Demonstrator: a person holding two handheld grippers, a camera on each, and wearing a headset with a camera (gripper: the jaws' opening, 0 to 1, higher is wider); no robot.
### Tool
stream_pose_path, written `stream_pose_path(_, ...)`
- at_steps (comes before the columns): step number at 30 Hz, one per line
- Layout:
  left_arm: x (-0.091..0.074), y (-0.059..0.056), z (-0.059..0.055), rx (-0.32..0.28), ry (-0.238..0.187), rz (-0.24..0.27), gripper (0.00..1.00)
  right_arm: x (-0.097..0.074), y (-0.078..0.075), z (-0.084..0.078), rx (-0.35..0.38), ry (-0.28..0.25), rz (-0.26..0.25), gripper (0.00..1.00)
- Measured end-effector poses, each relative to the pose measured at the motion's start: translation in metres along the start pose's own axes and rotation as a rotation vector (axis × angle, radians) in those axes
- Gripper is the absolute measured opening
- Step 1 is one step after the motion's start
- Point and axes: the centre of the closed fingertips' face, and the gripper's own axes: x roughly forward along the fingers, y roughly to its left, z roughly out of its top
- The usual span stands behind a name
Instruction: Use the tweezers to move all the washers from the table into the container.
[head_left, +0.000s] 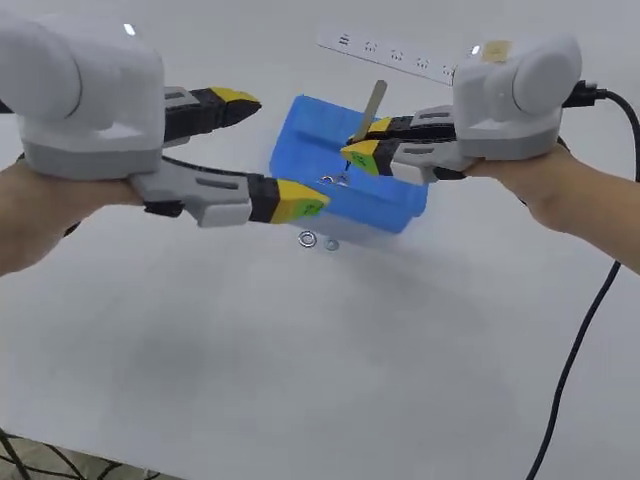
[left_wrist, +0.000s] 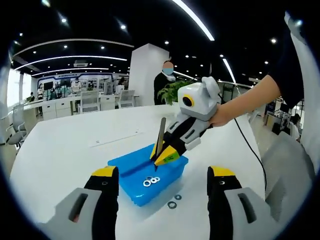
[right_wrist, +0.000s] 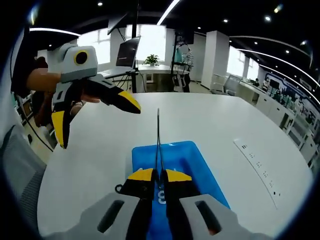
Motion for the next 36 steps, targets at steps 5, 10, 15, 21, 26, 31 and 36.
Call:
stream_pose_path(5, 0.025, -0.007, 0.019, 0.012, -0.033, -0.046, 0.64, -0.003, -0.002, 0.003, 0.001, -0.008, -0.013, 0.08)
stream_pose_path(10, 0.042, -0.003, 0.032, 0.024, -0.044, -0.081, 0.51, -0.005, -0.004, 0.005, -0.015, -0.011, -0.013, 0.08)
stream_pose_path(15, 0.053, 0.001, 0.036, 0.041, -0.022, -0.107, 0.41, -0.007, -0.001, 0.008, -0.020, -0.020, -0.004, 0.08)
stream_pose_path(21, 0.057, 0.000, 0.042, 0.056, -0.014, -0.152, 0.24, -0.008, 0.003, 0.009, -0.024, -0.020, 0.016, 0.08)
stream_pose_path(26, 0.058, -0.005, 0.038, 0.130, 0.020, -0.200, 0.18, -0.008, 0.007, 0.008, -0.029, -0.017, 0.031, 0.08)
stream_pose_path(31, 0.059, -0.012, 0.043, 0.185, 0.005, -0.253, 0.14, -0.009, 0.008, 0.007, -0.040, -0.013, 0.041, 0.08)
stream_pose_path(36, 0.059, -0.018, 0.049, 0.223, -0.020, -0.302, 0.08, -0.008, 0.010, 0.006, -0.049, -0.007, 0.047, 0.08)
